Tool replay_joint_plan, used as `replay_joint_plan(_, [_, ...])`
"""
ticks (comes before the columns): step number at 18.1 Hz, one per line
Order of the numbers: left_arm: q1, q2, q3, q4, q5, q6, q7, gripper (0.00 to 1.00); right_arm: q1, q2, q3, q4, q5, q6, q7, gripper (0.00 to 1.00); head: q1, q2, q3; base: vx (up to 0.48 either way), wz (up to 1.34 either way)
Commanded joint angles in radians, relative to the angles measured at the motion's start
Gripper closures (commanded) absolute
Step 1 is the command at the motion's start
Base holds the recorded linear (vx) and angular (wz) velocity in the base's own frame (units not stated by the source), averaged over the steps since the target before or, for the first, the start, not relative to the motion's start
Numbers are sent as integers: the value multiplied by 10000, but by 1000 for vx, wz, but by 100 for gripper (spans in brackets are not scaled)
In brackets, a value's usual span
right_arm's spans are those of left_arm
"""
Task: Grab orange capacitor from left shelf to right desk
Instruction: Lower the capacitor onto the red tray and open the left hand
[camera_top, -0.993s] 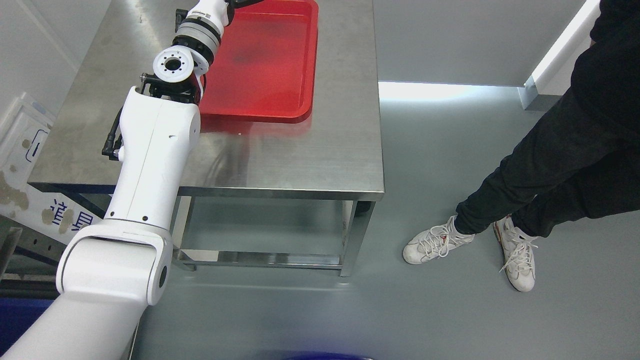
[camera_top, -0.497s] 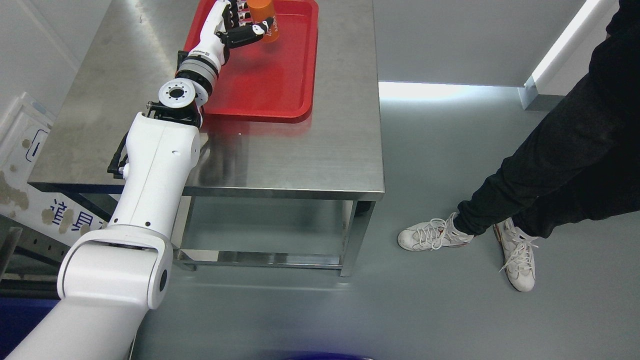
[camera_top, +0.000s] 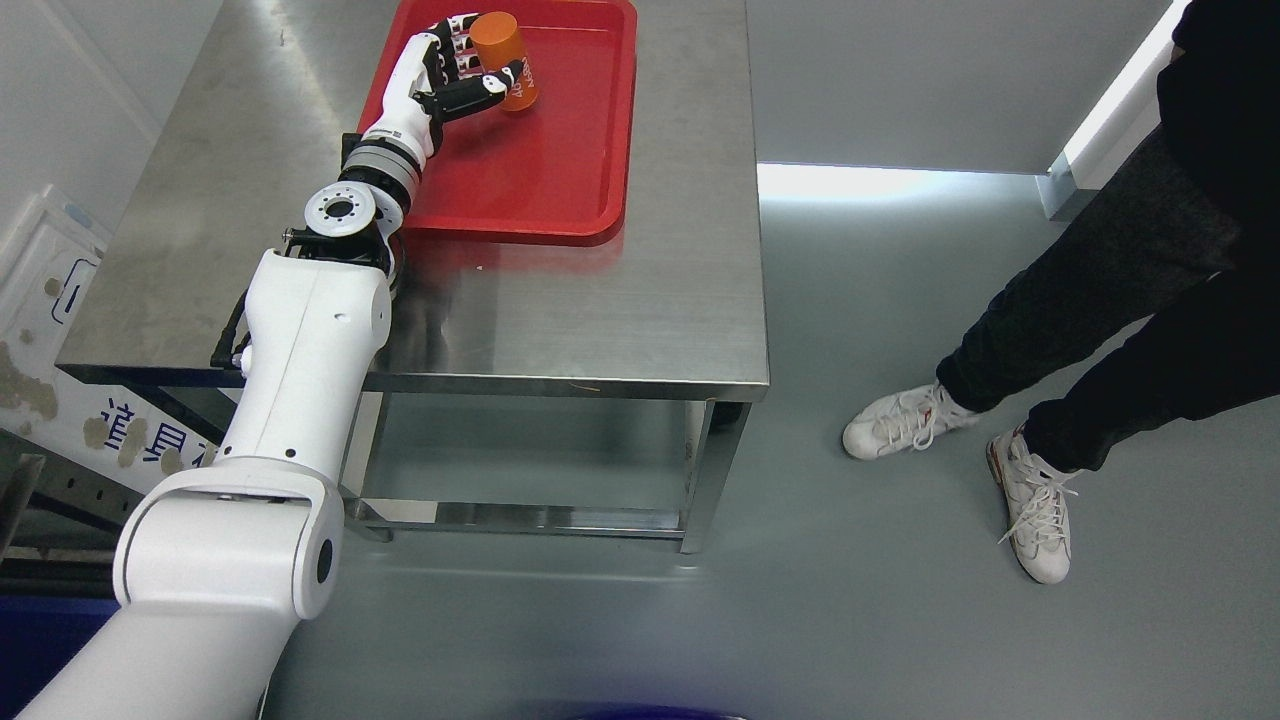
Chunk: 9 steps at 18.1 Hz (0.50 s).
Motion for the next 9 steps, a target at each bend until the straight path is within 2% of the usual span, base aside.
replay_joint_plan(1, [-43, 175, 312, 247, -3, 66, -265, 43, 199, -175, -123, -175, 46, -3, -1, 0, 0, 0, 0, 0, 0])
replay_joint_plan(4, [-441, 175, 419, 232, 12, 539, -280, 12, 199, -175, -123, -175, 46, -3, -1, 0, 0, 0, 0, 0, 0])
replay_joint_plan(7, [-657, 175, 770, -12, 89, 619, -311, 4, 199, -175, -123, -175, 46, -3, -1, 0, 0, 0, 0, 0, 0])
replay_joint_plan(9, [-657, 175, 1733, -823, 226, 649, -753, 3, 199, -175, -123, -175, 46, -3, -1, 0, 0, 0, 0, 0, 0])
